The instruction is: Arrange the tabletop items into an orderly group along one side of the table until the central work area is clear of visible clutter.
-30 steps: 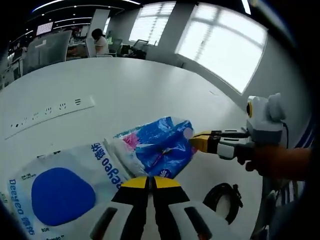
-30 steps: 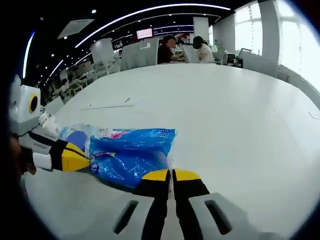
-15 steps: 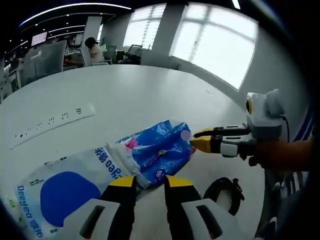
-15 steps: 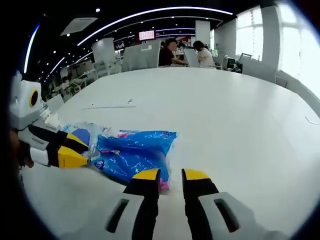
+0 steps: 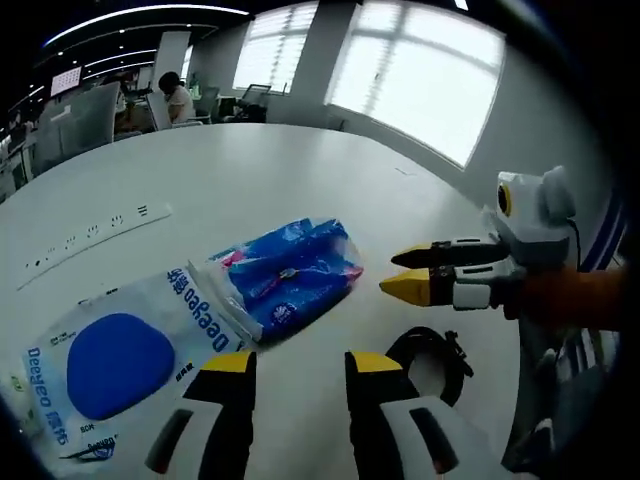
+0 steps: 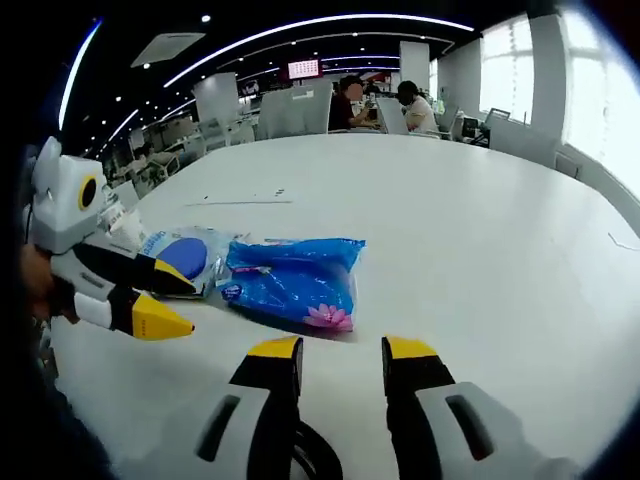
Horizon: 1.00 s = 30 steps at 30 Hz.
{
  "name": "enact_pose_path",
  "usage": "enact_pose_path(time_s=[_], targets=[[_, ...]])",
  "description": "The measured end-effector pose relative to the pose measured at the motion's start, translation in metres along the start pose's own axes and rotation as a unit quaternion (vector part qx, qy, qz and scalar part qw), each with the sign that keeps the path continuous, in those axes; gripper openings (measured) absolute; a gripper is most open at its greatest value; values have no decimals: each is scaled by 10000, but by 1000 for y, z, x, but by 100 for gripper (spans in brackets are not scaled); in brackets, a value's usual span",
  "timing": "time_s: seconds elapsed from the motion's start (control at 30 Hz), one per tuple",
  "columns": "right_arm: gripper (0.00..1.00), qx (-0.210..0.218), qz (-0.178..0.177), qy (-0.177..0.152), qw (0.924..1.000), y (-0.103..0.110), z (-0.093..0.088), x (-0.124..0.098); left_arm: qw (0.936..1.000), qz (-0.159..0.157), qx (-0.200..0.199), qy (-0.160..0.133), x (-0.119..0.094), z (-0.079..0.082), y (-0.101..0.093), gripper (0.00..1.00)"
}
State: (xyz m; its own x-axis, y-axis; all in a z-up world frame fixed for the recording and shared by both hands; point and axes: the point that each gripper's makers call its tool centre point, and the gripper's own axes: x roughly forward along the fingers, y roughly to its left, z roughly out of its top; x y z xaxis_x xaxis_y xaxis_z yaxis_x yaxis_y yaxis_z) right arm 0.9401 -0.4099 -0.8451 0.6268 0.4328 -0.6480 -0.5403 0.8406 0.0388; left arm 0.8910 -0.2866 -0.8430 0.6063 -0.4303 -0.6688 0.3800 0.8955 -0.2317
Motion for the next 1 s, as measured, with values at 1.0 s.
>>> enact_pose_path(time_s=[1.0], targets=[[29,404,-1210,314,9913,8,-81,-82,9946,-829,297,552,14,-51,-78,34]])
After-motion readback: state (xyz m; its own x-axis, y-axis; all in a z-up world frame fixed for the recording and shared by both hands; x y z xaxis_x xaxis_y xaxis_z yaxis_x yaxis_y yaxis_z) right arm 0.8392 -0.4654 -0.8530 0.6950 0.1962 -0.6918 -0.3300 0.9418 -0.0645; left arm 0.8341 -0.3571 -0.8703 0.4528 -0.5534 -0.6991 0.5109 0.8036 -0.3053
